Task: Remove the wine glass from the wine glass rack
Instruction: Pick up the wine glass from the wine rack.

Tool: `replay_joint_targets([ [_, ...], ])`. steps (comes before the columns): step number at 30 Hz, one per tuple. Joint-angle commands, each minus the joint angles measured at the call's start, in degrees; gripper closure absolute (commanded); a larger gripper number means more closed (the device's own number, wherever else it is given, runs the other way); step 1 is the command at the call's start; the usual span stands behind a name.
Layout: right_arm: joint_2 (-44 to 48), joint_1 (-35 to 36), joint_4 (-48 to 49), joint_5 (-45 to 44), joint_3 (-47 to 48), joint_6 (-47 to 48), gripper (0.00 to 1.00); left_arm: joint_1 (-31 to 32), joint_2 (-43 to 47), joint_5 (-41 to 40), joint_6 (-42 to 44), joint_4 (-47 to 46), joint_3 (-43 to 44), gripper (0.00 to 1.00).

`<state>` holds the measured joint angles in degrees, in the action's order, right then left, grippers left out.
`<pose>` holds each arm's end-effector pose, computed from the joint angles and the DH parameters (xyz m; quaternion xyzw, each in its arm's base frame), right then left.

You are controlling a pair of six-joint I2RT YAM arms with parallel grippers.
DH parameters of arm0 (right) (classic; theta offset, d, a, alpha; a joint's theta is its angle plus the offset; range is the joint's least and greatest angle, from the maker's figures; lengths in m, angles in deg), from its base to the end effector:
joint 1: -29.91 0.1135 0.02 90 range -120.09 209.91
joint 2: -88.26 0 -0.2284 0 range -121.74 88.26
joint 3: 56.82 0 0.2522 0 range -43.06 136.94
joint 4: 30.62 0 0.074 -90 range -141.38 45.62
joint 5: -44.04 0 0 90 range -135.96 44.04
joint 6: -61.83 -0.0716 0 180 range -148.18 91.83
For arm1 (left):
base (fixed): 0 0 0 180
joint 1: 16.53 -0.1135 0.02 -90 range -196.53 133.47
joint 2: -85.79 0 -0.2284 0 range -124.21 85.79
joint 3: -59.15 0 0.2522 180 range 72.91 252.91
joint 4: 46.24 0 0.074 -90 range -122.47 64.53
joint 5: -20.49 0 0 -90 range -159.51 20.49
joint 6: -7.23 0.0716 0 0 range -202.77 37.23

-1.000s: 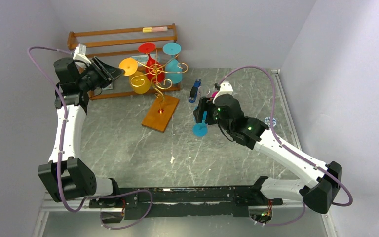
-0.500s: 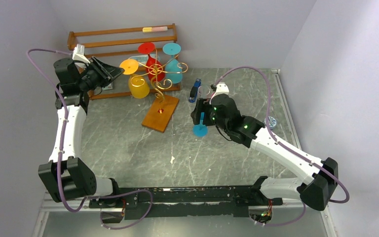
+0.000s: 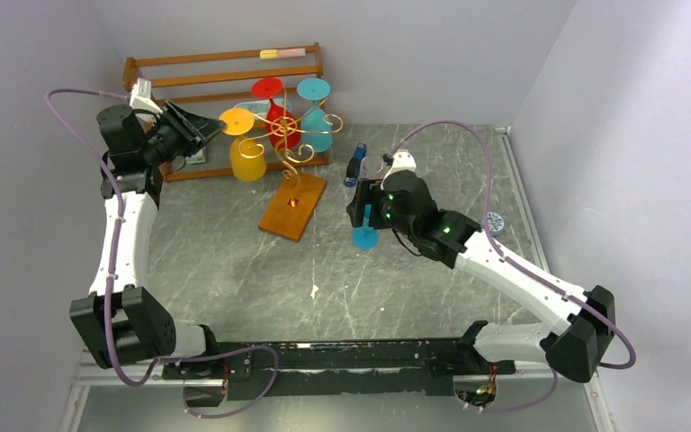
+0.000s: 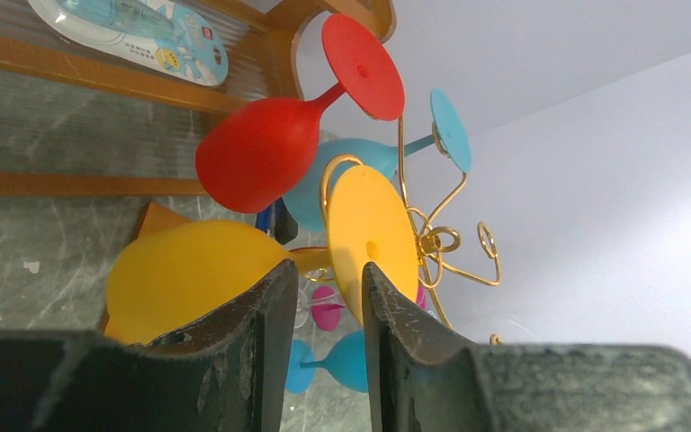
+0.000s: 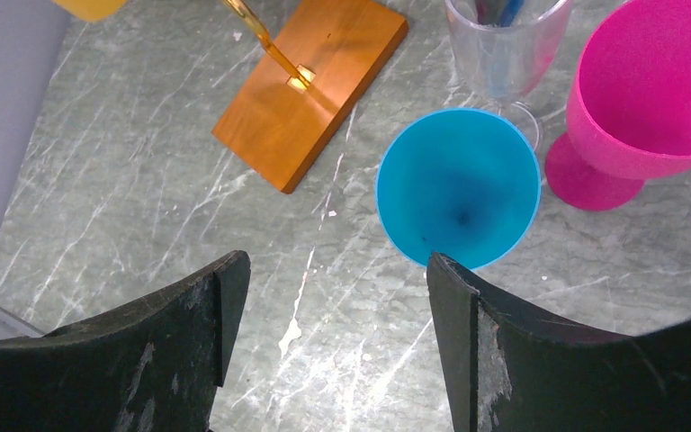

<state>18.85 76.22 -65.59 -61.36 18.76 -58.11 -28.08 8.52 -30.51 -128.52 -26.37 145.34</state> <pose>0.2319 0.2152 0.2855 -0.0539 0.8540 0.2207 0.4680 0.3481 0.0252 0.3508 -0.1622 0.7399 -0.4225 0.4977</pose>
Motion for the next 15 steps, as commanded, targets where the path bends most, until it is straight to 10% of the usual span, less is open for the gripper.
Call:
replay_joint_targets([
  [1,-0.85,-0.16,0.46,0.31,1.14,0.05,0.24,-0.61,-0.66,1.66,-2.49,-4.14,0.87,0.63],
  [15,0.47,-0.25,0.3,-0.42,1.98,1.26,0.23,-0.62,-1.88,2.49,-2.82,-4.73,1.2,0.72],
])
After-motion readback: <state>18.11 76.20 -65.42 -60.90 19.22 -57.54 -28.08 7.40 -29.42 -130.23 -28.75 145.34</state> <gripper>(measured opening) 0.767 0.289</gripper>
